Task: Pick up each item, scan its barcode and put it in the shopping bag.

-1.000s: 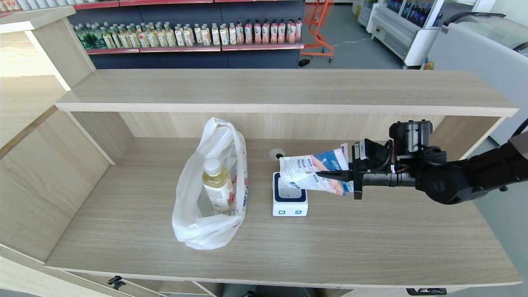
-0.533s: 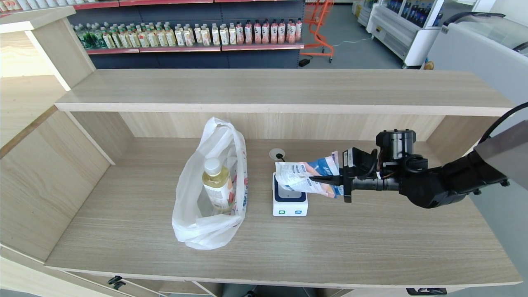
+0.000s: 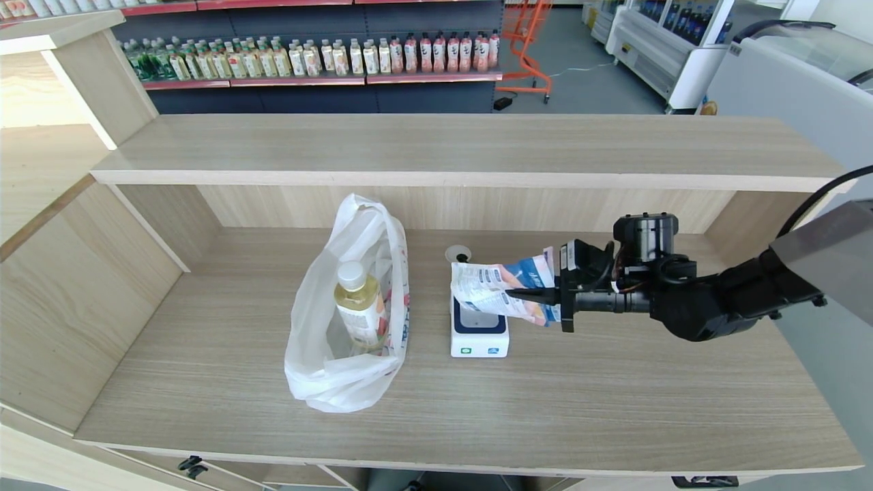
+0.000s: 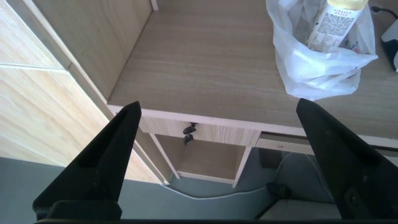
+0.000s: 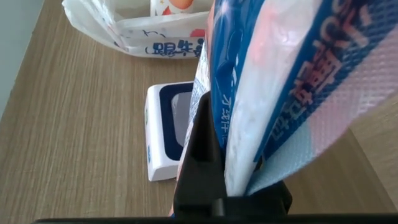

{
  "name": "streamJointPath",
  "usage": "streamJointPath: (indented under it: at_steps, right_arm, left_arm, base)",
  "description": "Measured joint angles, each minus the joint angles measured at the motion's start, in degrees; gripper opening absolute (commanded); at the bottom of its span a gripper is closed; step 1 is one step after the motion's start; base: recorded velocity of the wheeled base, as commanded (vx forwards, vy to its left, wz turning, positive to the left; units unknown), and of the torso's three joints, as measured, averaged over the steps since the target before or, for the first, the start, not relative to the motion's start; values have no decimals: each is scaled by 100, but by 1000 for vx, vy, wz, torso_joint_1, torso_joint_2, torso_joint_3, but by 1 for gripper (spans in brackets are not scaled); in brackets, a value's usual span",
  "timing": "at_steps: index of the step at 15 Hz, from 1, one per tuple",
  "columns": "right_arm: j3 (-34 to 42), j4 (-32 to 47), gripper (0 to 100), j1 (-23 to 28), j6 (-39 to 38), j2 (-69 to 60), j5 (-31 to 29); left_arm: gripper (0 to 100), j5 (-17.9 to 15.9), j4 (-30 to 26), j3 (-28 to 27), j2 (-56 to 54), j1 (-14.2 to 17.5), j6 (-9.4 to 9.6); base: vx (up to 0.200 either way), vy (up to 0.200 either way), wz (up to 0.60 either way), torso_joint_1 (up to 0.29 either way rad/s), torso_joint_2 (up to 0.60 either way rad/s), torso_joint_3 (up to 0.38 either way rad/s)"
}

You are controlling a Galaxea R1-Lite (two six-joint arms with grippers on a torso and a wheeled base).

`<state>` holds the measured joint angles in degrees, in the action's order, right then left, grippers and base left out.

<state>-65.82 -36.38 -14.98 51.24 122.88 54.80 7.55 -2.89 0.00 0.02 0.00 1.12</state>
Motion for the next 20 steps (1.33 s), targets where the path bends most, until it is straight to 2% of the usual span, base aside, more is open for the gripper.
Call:
streamJointPath:
  at_steps: [4,7,9,10,11,14,20]
  right_arm:
    - [55,33,0,-34,-408,-227,-2]
    - [190,107,0,-17,-2648,-878,-369]
    - [273,425,0,-113,-4936,-1512,-1218]
    - [276,833,0,-246,-5759,-1816,-1664]
    - [262,1156,0,-417,-6078,-2018,-1875]
    - [-61,1229,0,-894,-6417,-2024,-1985]
    - [-970,761,0,-1263,-6735,-996,-2048]
  left_arm:
    - [100,0,0,0,0,0,0]
    - [100,0,0,0,0,0,0]
    - [100,0,0,0,0,0,-1]
    - [100,0,-1,0,0,0,0]
    - [100,0,0,0,0,0,0]
    - [100,0,0,0,0,0,0]
    - [100,0,0,0,0,0,0]
  base:
    - [0,0,0,0,0,0]
    - [0,0,0,0,0,0]
    - [0,0,0,0,0,0]
    - [0,0,0,0,0,0]
    - [0,0,0,0,0,0]
    - [0,0,0,0,0,0]
    - [0,0,0,0,0,0]
